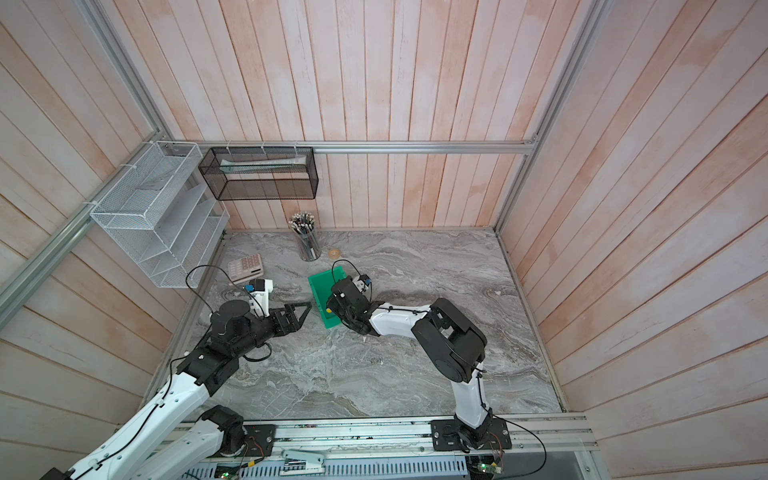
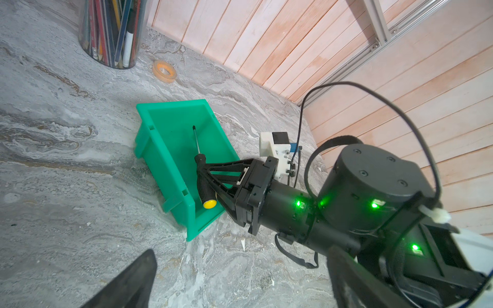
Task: Put the screwdriver in the bin
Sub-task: 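Lower the screwdriver into the bin and open the right gripper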
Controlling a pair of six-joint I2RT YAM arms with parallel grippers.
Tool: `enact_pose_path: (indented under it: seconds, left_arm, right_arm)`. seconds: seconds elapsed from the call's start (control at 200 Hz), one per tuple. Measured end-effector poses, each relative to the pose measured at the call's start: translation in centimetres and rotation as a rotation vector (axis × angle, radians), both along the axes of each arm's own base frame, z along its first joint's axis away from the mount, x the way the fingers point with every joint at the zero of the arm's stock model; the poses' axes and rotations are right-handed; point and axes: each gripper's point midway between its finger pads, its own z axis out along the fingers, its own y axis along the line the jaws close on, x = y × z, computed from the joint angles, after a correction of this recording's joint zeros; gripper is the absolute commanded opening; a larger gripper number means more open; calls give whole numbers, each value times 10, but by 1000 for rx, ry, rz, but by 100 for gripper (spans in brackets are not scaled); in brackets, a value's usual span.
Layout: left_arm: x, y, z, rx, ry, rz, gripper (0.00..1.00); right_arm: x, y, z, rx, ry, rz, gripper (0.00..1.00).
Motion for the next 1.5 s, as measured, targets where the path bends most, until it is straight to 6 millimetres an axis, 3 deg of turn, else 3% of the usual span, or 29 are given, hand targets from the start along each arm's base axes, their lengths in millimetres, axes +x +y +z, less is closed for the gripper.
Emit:
enact_pose_path:
  seconds: [0.285,0.83,0.85,1.015,1.27,1.385,1.5]
  left_arm:
    - [-1,0,-3,-3,11,1,100]
    - [1,-1,-8,4,25,0,100]
    - [1,-1,-8,4,26,1,100]
    - [1,-1,-8,5,27,1,100]
    - [2,-1,-16,16,52,0,100]
    - [2,-1,-19,21,64,1,100]
    - [5,-2,-15,24,61,2,100]
  right_arm:
    - [2,0,-19,-10,38,-22,35]
    - [3,0,-22,0,51,-37,36]
    - [3,0,-22,1,51,-38,40]
    - [5,2,-18,8,37,-34,47]
    - [9,-5,-7,2,0,-39,55]
    - [12,-11,11,13,-36,-44,58]
    - [16,-15,36,37,-86,-46,69]
